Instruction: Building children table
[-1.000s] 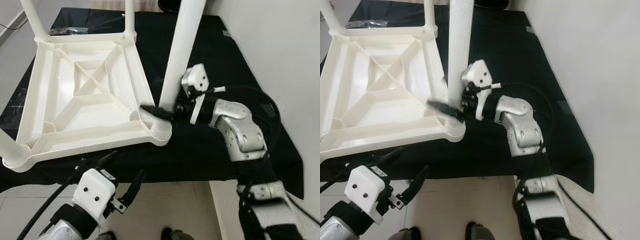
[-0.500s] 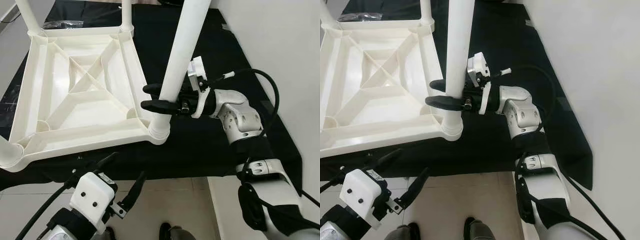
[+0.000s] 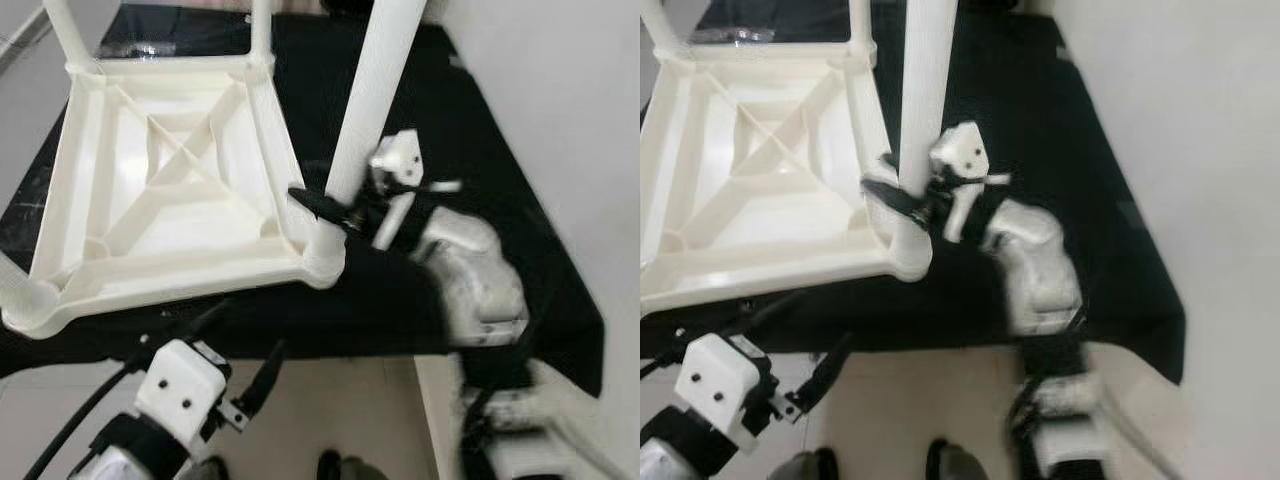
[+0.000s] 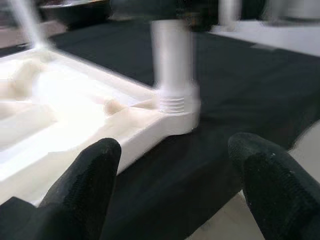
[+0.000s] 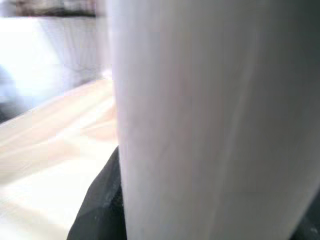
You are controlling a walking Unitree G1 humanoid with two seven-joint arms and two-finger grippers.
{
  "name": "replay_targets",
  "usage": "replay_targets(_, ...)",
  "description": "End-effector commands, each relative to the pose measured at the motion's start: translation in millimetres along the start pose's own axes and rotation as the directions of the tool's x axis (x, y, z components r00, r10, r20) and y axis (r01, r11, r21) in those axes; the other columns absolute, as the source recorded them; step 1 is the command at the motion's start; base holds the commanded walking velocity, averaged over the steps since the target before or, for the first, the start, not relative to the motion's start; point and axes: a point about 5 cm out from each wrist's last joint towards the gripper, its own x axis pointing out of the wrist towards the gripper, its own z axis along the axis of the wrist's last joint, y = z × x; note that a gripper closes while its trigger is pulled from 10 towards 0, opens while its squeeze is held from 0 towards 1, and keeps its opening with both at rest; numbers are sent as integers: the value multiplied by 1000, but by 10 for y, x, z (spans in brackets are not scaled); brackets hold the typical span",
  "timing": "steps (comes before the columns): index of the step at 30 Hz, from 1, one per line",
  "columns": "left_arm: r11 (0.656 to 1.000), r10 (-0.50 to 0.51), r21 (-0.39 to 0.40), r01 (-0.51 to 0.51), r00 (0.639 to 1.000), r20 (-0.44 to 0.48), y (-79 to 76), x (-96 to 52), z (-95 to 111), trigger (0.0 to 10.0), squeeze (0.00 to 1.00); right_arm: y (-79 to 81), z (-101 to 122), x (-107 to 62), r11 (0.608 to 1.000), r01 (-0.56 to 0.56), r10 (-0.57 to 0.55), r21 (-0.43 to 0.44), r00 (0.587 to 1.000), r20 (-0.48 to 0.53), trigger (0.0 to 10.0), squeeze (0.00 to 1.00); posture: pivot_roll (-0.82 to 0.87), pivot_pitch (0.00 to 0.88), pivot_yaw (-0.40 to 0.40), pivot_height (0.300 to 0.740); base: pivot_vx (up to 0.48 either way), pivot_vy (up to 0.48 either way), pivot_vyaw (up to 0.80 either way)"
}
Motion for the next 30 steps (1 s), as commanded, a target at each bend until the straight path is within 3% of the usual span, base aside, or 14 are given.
replay_targets(1, 1000, -4, -20, 3, 1000, -21, 0, -12, -43, 10000, 0, -64, -495, -214, 988, 137, -153, -72, 939, -310, 0, 0, 57, 280, -115, 740, 0, 0, 0)
replay_targets(8, 1000, -12, -22, 12, 1000, -15, 7, 55, -92, 10000, 0, 147, -432, 48, 998, 60, -53, 20, 971, -234, 0, 0, 66, 229, -123, 740, 0, 0, 0)
replay_targets(9, 1000, -9, -20, 9, 1000, -13, 6, 59, -94, 10000, 0, 140, -393, 88, 998, 65, -58, 26, 974, -221, 1608, 0, 66, 227, -124, 740, 0, 0, 0)
replay_targets(10, 1000, -4, -17, 4, 1000, -11, 7, 61, -92, 10000, 0, 151, -353, 104, 996, 85, -78, 21, 972, -222, 10000, 0, 66, 227, -124, 740, 0, 0, 0)
replay_targets(11, 1000, -4, -17, 4, 1000, -11, 7, 61, -92, 10000, 0, 151, -353, 104, 996, 85, -78, 21, 972, -222, 10000, 0, 66, 227, -124, 740, 0, 0, 0)
replay_targets(12, 1000, 3, -13, -3, 1000, -9, 10, 64, -91, 10000, 0, 155, -313, 112, 996, 73, -63, 41, 978, -200, 10000, 337, 65, 223, -128, 740, 0, 0, 0)
replay_targets(13, 1000, 7, -10, -7, 1000, -8, 12, 67, -90, 10000, 0, 175, -280, 104, 997, 56, -44, 60, 981, -188, 10000, 1000, 65, 223, -128, 740, 0, 0, 0)
replay_targets(17, 1000, 9, -10, -9, 1000, -6, 11, 70, -88, 10000, 0, 177, -229, 100, 995, 12, 3, 99, 988, -152, 10000, 1000, 67, 222, -129, 740, 0, 0, 0)
replay_targets(24, 1000, 1, -17, -1, 1000, -3, -17, 70, -85, 10000, 0, -17, 28, 184, 902, -425, 422, 77, 905, 48, 10000, 1000, 78, 222, -137, 740, 0, 0, 0)
replay_targets(25, 1000, 1, -17, -1, 1000, -3, -21, 69, -84, 10000, 0, -48, 46, 197, 884, -465, 462, 49, 885, 53, 10000, 902, 78, 222, -137, 740, 0, 0, 0)
replay_targets(26, 1000, 1, -17, -1, 1000, -3, -24, 67, -82, 10000, 0, -84, 58, 214, 859, -511, 509, 36, 859, 53, 10000, 251, 79, 223, -137, 740, 0, 0, 0)
replay_targets(27, 1000, 1, -17, -1, 1000, -3, -24, 67, -82, 10000, 0, -84, 58, 214, 859, -511, 509, 36, 859, 53, 10000, 251, 79, 223, -137, 740, 0, 0, 0)
replay_targets(28, 1000, 2, -18, -2, 1000, -2, -33, 60, -76, 10000, 0, -148, 79, 251, 808, -589, 587, 25, 808, 49, 10000, 0, 85, 229, -141, 740, 0, 0, 0)
replay_targets(30, 1000, 2, -19, -2, 1000, -2, -41, 52, -68, 10000, 0, -189, 110, 277, 753, -657, 655, 25, 753, 65, 10000, 0, 88, 232, -139, 740, 0, 0, 0)
